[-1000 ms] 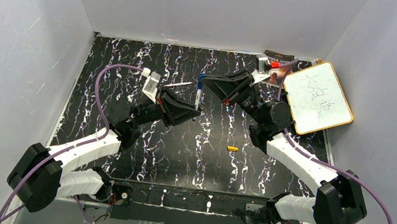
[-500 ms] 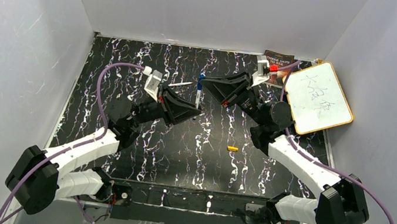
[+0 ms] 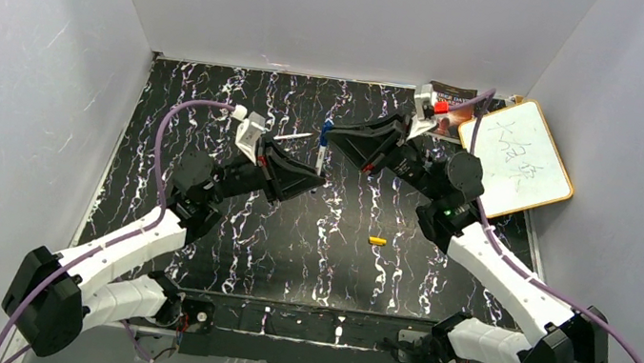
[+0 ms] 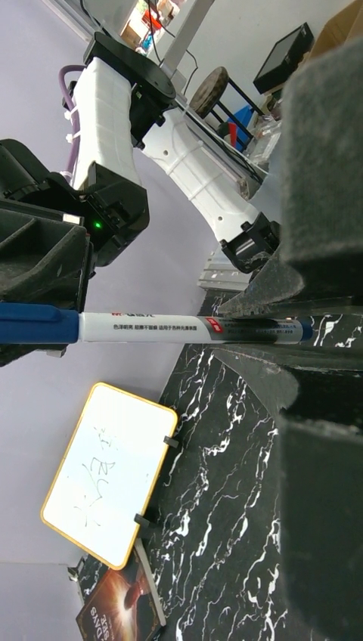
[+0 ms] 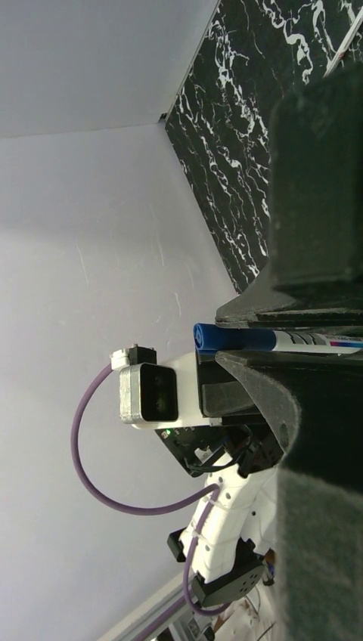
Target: Insert the pens into the pen caps
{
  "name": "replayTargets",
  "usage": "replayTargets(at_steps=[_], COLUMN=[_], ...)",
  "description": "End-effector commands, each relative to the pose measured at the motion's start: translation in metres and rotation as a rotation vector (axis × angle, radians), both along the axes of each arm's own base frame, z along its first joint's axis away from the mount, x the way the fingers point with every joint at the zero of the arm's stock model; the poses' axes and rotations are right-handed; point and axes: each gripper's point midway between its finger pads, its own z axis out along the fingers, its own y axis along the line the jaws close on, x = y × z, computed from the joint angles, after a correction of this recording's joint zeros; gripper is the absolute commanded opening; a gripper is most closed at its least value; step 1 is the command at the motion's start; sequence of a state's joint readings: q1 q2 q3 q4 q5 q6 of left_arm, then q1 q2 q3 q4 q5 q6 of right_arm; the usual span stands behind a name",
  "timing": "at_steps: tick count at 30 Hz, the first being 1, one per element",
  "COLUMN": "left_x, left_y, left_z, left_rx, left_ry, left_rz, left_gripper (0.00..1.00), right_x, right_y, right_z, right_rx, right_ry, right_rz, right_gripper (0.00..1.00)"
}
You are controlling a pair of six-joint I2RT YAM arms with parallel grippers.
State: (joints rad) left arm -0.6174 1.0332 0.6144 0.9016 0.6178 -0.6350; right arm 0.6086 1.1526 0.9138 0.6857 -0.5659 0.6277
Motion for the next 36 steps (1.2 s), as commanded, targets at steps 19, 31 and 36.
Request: replayTargets(at_steps=[19,31,36], left_x=[-0.032,-0.034,-0.036], left_y=[0.009,0.008,0.007], left_z=[0.068,0.055,0.053], left_rx=[-0.054,-0.029,-0.033], left_ry=[-0.293,-0.281,-0.274], left_rz=[-0.087,-0.103,-0.118], left_gripper=[0.0,0.0,0.0], right_x=[-0.001,-0.002,-0.002], right_y=[0.007,0.007,0.01], right_z=[-0.005,0.024,0.035], right_rx=[-0.091,-0.068,-0.046], right_ry=[0.004,-0.061,-0.083], right_rz=[-0.003,-0.007,0.012], right_gripper=[0.36,0.51,0.51])
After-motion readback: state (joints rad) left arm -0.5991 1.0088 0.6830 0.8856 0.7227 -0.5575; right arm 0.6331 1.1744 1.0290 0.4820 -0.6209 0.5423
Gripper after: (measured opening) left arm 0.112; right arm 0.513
